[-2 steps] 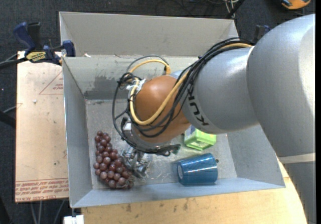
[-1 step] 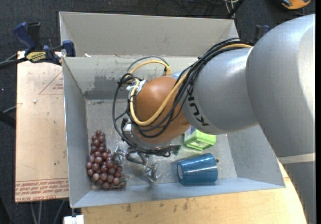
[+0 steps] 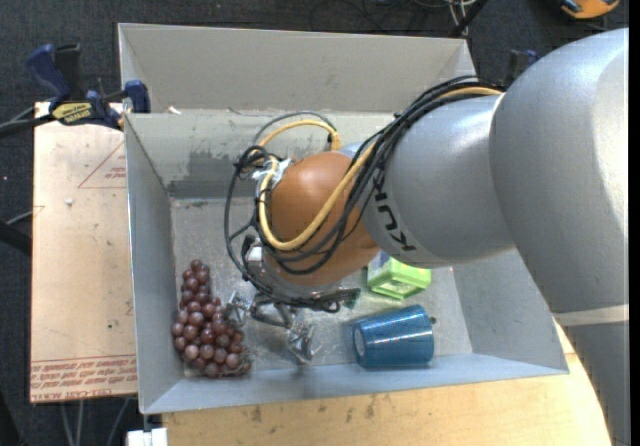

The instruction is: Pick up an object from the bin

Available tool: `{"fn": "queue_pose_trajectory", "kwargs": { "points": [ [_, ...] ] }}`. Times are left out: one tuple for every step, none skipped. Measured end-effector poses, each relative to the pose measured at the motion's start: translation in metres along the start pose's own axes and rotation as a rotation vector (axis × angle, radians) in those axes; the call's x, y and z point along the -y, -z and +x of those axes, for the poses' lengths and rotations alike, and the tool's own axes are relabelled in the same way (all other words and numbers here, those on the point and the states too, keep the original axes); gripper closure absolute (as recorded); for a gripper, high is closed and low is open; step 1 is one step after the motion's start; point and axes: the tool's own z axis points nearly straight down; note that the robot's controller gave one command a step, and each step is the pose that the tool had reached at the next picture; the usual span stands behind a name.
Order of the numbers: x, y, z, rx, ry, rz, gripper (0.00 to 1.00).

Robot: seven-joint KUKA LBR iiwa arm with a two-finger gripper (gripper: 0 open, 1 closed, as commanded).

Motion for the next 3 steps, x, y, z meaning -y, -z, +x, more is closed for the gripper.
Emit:
{"fn": "queue_pose_trajectory", "kwargs": {
  "points": [
    [-0.022,0.002,-0.039,0.000,-0.233,0.008,1.00],
    [-0.022,0.002,-0.039,0.001,-0.234,0.008,1.00],
    [-0.031,0.040,-0.042,-0.007,-0.225,-0.002,1.00]
  ]
}}
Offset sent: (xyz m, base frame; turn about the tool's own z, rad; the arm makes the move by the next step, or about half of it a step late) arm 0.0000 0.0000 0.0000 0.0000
